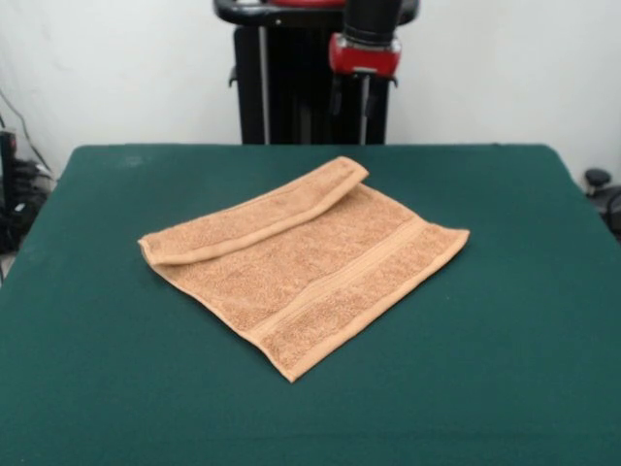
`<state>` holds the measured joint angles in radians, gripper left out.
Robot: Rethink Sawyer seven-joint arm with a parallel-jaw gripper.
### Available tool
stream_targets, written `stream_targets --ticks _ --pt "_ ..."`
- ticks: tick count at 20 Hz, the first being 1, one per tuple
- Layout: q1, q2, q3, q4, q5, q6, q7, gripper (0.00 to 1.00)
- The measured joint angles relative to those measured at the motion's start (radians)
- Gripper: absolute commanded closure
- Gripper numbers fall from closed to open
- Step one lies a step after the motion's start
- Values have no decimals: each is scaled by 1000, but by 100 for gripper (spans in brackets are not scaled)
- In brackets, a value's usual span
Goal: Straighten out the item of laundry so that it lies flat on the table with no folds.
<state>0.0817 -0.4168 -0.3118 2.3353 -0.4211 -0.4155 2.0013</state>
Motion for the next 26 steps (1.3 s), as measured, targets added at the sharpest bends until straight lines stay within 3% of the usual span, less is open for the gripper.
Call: stream_targets --ticks 8,26 --pt "-80 -20 -3 70 0 -3 0 0" --pt "-130 10 -3 91 0 -100 0 0"
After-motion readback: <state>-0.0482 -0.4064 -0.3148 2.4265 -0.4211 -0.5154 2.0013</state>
